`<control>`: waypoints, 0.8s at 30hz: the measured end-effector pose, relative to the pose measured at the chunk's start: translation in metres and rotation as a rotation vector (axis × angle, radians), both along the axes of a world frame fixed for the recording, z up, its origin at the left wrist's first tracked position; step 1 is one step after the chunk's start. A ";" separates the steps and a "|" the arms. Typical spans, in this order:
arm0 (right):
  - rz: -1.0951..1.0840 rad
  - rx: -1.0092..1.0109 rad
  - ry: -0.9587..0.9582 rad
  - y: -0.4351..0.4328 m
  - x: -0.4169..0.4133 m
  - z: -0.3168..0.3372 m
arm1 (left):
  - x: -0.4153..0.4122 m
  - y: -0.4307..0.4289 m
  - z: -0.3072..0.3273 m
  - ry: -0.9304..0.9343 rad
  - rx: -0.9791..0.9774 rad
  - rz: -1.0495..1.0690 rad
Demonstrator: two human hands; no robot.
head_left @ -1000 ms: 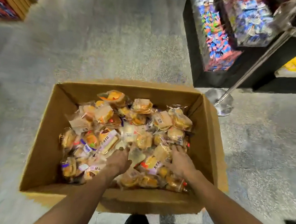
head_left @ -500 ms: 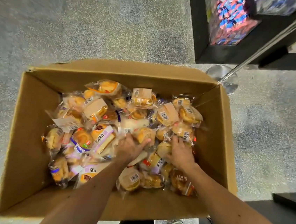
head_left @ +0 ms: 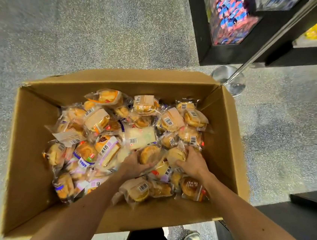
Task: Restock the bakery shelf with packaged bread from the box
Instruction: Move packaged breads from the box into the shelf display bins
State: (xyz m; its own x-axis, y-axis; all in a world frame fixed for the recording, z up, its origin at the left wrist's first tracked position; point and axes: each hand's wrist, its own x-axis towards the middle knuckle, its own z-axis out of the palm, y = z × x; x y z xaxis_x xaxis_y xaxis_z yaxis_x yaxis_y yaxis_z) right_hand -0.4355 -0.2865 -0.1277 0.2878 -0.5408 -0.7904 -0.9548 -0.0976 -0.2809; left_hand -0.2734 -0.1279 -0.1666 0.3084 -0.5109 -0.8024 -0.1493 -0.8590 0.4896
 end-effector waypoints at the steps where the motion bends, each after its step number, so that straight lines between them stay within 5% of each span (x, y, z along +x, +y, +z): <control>1: -0.073 0.027 -0.014 0.000 -0.001 0.002 | 0.001 0.002 0.003 0.021 -0.005 -0.002; 6: -0.410 0.188 -0.223 0.005 -0.011 0.027 | 0.000 0.002 0.034 0.016 -0.139 0.029; 11: -0.616 0.397 -0.470 0.009 -0.030 0.069 | -0.015 -0.001 0.083 -0.129 -0.369 -0.178; 24: -0.769 0.594 -0.928 0.058 -0.178 0.211 | -0.125 -0.022 0.193 -0.901 -1.283 -0.911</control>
State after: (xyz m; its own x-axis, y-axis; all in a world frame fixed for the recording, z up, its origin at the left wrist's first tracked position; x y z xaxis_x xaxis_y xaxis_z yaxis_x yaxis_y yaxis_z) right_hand -0.6136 -0.2286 0.0831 0.6217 -0.4517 -0.6399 -0.1463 0.7356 -0.6615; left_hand -0.3980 -0.1501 0.0266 -0.3210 -0.8492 0.4192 -0.8707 0.4388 0.2221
